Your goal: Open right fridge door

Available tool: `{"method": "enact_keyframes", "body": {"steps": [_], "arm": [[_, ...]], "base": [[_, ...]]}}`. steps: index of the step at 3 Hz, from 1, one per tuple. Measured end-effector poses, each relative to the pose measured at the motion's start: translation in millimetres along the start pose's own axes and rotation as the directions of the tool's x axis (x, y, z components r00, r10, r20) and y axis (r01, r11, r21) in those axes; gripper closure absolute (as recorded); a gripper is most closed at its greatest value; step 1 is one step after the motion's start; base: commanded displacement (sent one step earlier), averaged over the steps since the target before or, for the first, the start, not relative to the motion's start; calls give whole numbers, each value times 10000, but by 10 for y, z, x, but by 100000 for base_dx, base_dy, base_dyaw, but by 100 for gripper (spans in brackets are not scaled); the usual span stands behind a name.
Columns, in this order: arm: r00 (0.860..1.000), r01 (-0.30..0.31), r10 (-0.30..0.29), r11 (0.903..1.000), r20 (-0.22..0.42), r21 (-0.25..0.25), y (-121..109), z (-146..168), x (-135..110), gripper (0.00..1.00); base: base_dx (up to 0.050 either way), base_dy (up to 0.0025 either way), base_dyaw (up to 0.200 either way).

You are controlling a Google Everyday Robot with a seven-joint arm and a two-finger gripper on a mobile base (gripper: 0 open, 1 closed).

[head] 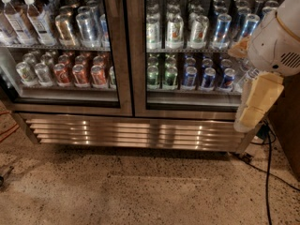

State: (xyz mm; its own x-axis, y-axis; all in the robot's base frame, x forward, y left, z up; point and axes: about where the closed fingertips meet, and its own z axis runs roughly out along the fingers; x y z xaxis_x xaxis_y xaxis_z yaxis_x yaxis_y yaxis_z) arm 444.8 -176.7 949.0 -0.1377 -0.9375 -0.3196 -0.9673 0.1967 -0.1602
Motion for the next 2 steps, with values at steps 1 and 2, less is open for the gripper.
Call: {"method": "enact_keyframes", "body": {"steps": [1,2], "arm": [[9825,247,-90,9963,1858,-825,-56,84,98,0],[9655,357,-72,9938,2603,-1049,-30,86,-82,0]], "base": [[0,0,0],[0,0,0]]}}
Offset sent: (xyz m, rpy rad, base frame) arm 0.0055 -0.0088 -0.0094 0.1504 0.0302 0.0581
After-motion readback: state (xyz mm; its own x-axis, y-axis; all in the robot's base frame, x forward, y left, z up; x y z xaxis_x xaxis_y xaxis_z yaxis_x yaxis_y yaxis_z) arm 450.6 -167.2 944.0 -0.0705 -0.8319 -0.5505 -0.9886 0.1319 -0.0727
